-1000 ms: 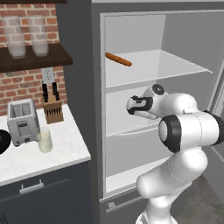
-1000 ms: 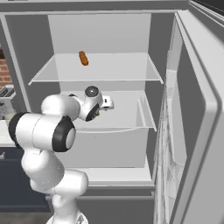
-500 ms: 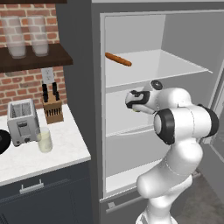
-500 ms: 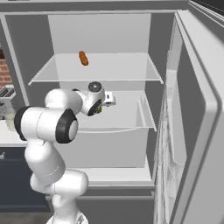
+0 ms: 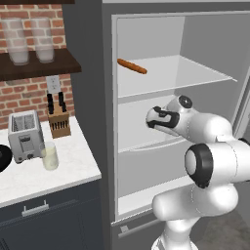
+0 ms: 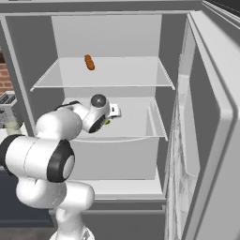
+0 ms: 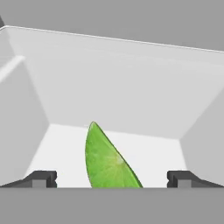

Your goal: Grab a lemon wedge from the fridge and one ice cube from the ice bowl, and put them in the glass of lemonade.

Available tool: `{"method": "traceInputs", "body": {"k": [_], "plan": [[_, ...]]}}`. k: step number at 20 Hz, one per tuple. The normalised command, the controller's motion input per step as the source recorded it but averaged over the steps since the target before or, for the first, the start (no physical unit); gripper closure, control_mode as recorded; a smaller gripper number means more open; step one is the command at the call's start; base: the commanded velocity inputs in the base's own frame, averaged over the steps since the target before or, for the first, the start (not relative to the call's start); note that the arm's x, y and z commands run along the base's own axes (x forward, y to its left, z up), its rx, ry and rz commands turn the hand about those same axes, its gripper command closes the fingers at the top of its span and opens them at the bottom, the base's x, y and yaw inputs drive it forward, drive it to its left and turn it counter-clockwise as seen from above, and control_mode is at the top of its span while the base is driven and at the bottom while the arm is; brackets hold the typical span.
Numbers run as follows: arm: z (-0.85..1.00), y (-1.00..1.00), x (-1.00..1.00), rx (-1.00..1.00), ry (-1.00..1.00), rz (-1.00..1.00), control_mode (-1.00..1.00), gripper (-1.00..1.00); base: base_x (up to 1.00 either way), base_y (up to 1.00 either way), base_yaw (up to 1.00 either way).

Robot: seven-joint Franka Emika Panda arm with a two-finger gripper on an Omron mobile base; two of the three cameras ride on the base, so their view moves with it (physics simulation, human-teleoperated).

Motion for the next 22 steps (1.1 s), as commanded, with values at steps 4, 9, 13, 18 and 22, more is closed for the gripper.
{"method": "traceInputs", "body": {"k": [4, 9, 13, 18, 22], "plan": [[0.02, 0.0, 0.0, 0.0, 0.0, 0.04, -1.0, -1.0, 0.0, 0.0, 0.0], [0.44, 0.0, 0.07, -0.01, 0.13, 0.03, -1.0, -1.0, 0.0, 0.0, 0.0], [0.11, 0.0, -0.25, 0.0, 0.1, 0.07, -1.0, -1.0, 0.0, 0.0, 0.0], [0.02, 0.0, -0.11, 0.0, 0.11, 0.1, -1.0, -1.0, 0.0, 0.0, 0.0], [-0.1, 0.0, 0.0, 0.0, 0.0, 0.1, -1.0, -1.0, 0.0, 0.0, 0.0]]}}
